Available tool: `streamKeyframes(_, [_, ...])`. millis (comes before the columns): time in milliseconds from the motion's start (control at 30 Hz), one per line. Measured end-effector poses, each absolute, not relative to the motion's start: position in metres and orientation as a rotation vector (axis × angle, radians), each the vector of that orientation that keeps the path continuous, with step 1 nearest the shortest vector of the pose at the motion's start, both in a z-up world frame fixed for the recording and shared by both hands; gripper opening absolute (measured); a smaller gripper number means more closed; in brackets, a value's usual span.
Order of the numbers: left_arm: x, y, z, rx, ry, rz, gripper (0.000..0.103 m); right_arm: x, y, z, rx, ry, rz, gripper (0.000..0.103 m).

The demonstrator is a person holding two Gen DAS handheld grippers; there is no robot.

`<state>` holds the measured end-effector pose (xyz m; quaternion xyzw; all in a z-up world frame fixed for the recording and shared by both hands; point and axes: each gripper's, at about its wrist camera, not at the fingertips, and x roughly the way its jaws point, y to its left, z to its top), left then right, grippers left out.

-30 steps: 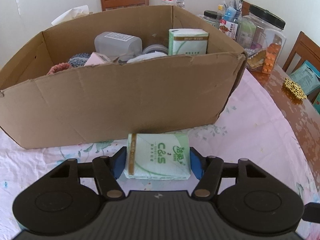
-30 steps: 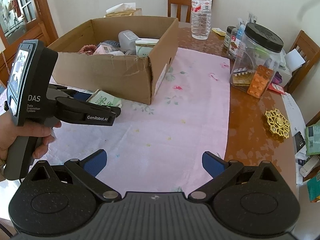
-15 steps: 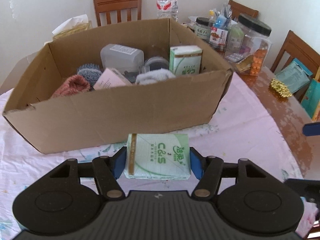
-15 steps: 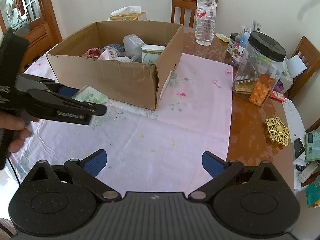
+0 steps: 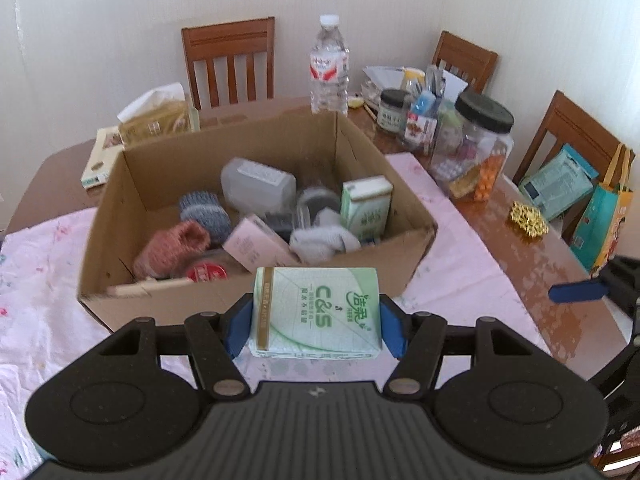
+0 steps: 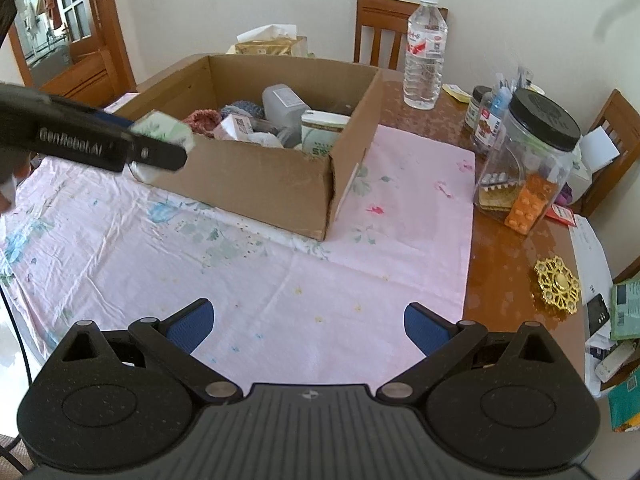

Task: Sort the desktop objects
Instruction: 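Lower the tissue pack into the box and open the left gripper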

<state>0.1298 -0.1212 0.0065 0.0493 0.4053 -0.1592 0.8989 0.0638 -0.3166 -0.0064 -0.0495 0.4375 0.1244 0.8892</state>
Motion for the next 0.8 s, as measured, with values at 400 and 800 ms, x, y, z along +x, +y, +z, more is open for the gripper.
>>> streamKeyframes(400, [0.158,-0.106,0.033,0.108,0.775,-0.282,0.063,0.071,-0.310,0.010,-0.112,0.869,0.289,0.103])
streamKeyframes(800, [0.221,-0.080,0.024,0.059,0.801,-0.229,0.064,0.080,-0.306,0.012,-0.118,0.875,0.290,0.103])
